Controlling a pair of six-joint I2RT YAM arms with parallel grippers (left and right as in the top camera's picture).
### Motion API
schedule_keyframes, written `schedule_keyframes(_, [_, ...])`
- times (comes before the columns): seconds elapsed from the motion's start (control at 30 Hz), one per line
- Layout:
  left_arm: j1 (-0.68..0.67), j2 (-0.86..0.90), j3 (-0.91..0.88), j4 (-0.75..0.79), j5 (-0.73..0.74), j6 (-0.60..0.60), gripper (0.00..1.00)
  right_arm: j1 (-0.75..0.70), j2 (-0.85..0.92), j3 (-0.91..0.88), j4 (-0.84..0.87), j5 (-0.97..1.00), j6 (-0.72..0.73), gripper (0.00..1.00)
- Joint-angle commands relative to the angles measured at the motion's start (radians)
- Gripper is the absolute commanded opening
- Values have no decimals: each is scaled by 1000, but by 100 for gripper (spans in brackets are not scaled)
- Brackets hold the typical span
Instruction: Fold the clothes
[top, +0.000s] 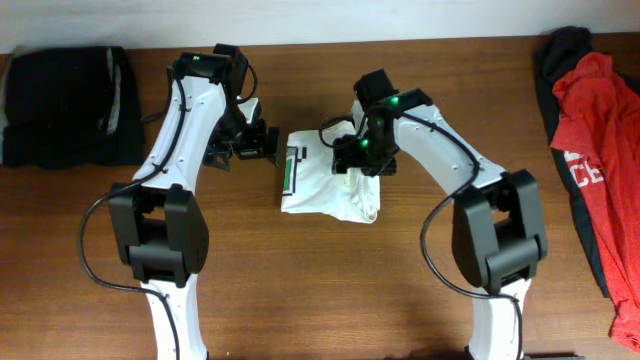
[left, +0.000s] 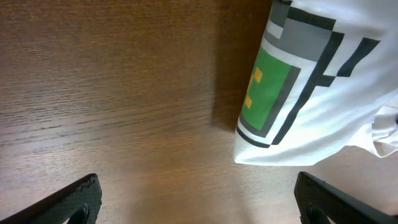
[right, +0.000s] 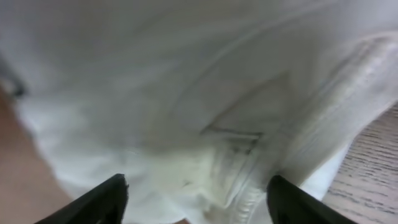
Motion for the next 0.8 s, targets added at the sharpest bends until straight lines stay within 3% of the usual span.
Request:
schedule_keyframes(0.0, [-2,-8,-4,-2,-7,-4,99,-19,5,-6,0,53,16,73])
schedule_keyframes(0.27, [-2,-8,-4,-1,-7,-1,99,-56,3,-13,-43,39,-14,73])
schedule_keyframes(0.3, [-2,-8,-4,-2,-7,-1,99,-51,4,-27,-30,39,-14,68])
schedule_keyframes(0.37, [-2,-8,-4,-2,-7,-1,99,-47,4,-72,14,37,-10,47])
schedule_keyframes(0.4, [-2,-8,-4,-2,-7,-1,99,-50,4,-79,19,38,-3,30])
schedule_keyframes(0.47, [-2,-8,-4,-2,-7,-1,99,-50,4,-79,23,38,1,18])
schedule_keyframes(0.5, [-2,-8,-4,-2,-7,-1,99,-50,4,-79,27,39,2,4])
schedule_keyframes(0.63, [-2,-8,-4,-1,-7,-1,99,-69,-5,-22,-35,51,23,4])
schedule_keyframes(0.77, [-2,-8,-4,3,-7,-1,99,-76,0,-24,-53,199,24,5])
